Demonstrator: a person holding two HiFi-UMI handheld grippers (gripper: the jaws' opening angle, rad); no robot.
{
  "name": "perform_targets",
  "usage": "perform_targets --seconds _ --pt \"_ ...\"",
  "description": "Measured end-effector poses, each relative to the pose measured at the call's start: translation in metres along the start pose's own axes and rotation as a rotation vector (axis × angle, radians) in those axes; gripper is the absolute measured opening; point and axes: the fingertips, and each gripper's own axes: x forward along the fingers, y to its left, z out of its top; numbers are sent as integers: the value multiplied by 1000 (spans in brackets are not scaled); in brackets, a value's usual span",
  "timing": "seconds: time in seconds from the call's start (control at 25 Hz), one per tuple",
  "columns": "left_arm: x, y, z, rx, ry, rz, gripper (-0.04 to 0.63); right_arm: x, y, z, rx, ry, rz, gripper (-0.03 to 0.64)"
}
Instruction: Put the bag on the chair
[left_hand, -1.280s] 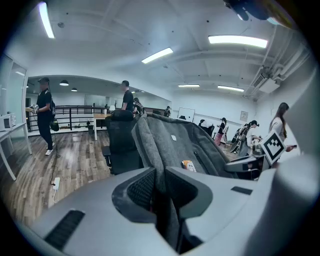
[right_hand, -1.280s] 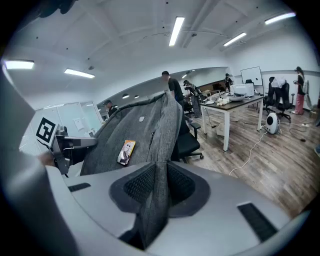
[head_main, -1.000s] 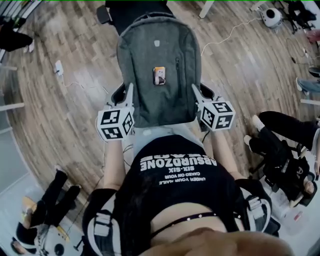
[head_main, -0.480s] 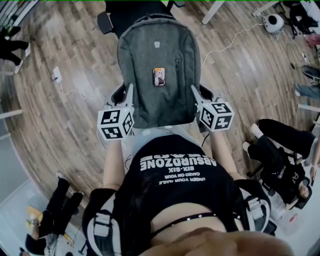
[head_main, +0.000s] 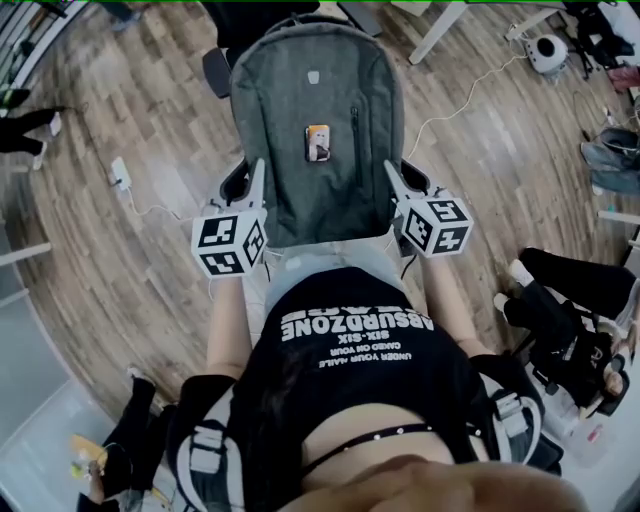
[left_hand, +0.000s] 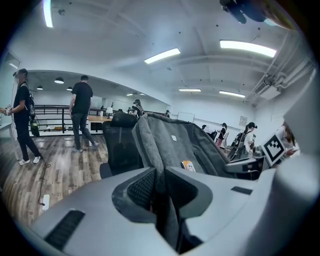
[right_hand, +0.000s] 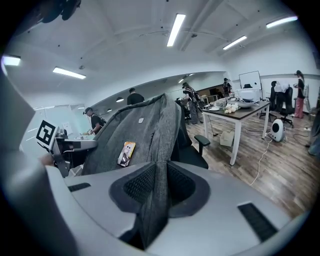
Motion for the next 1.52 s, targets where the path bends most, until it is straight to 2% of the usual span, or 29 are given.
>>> perform_targets --seconds 0.48,0.88,1.52 --pt "32 40 22 -31 -17 -12 72 45 3 36 -26 -16 -18 81" --pt "71 63 45 -29 -23 5 72 94 -13 67 -31 -20 12 81" --pt "200 118 93 -66 37 54 72 220 -74 141 -34 35 56 81"
